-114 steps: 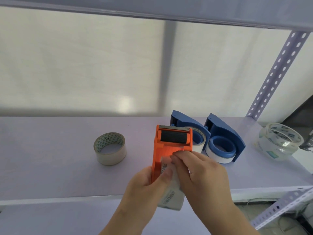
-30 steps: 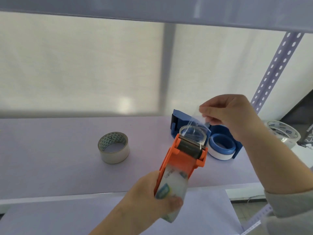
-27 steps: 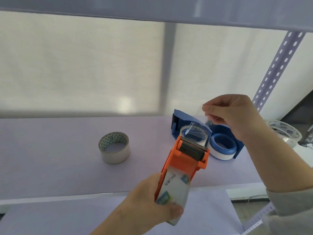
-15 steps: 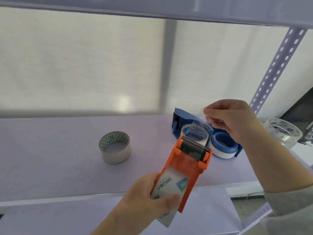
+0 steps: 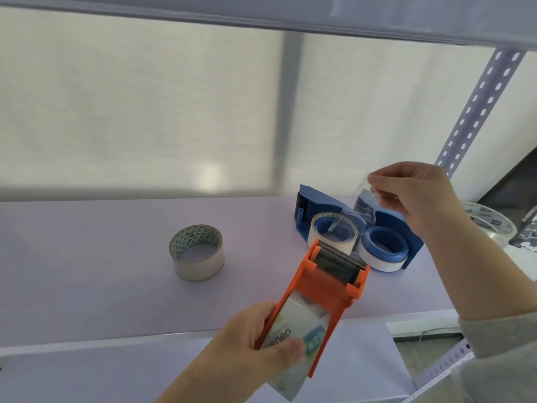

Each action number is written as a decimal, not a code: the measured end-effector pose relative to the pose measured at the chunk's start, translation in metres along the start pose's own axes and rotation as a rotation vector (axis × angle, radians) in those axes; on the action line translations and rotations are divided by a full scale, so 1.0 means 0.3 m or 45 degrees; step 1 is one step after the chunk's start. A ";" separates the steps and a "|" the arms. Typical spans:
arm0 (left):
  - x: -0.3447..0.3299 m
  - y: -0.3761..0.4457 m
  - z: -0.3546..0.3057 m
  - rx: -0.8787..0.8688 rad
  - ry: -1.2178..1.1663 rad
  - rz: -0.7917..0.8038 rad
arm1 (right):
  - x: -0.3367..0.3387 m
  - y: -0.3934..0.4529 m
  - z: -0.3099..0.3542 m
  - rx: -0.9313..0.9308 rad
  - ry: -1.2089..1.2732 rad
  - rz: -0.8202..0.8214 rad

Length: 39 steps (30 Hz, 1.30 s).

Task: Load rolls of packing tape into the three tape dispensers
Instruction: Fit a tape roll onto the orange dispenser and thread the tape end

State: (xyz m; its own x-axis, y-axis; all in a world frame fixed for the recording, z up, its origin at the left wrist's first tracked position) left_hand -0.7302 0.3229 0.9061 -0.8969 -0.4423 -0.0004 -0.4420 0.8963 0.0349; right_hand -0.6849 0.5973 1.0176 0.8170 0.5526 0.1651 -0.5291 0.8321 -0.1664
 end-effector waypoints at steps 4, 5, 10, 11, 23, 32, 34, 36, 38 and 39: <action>0.022 -0.012 -0.013 -0.072 -0.045 -0.019 | 0.010 0.015 -0.037 -0.035 0.014 -0.011; 0.026 -0.015 -0.016 -0.094 -0.103 -0.030 | 0.003 0.018 -0.061 -0.068 0.009 0.016; 0.036 -0.022 -0.082 -0.237 -0.507 -0.054 | -0.065 -0.015 -0.194 -0.298 0.218 0.267; 0.041 -0.022 -0.097 -0.265 -0.572 -0.061 | -0.083 -0.032 -0.218 -0.340 0.309 0.336; 0.025 0.005 -0.188 -0.511 -1.157 0.063 | -0.294 -0.349 -0.322 -0.702 0.796 1.022; 0.060 0.032 -0.119 -0.420 -1.090 -0.261 | -0.322 -0.404 -0.362 -0.459 0.820 0.909; 0.066 0.041 -0.108 -0.407 -1.144 -0.303 | -0.325 -0.413 -0.382 -0.391 0.800 0.853; 0.074 0.052 -0.091 -0.379 -1.173 -0.367 | -0.339 -0.405 -0.357 -0.277 0.565 0.813; 0.083 0.065 -0.067 -0.331 -1.194 -0.455 | -0.335 -0.390 -0.349 -0.189 0.344 0.793; 0.087 0.074 -0.054 -0.295 -1.217 -0.492 | -0.332 -0.391 -0.339 -0.096 0.274 0.768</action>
State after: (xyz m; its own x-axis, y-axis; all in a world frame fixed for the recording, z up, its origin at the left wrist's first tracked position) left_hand -0.7632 0.3307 0.9230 -0.3793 -0.3974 -0.8356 -0.7770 0.6272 0.0544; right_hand -0.6809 0.4396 0.9217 0.4130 0.8935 -0.1761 -0.8986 0.3683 -0.2385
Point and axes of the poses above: each hand's wrist, its own y-axis towards the middle knuckle, its own x-axis out of the back of the hand, z = x × y, the point moved 6 cm from there along y, towards the middle knuckle, and after that the axes turned 14 degrees about -x, right-handed, at the moved point
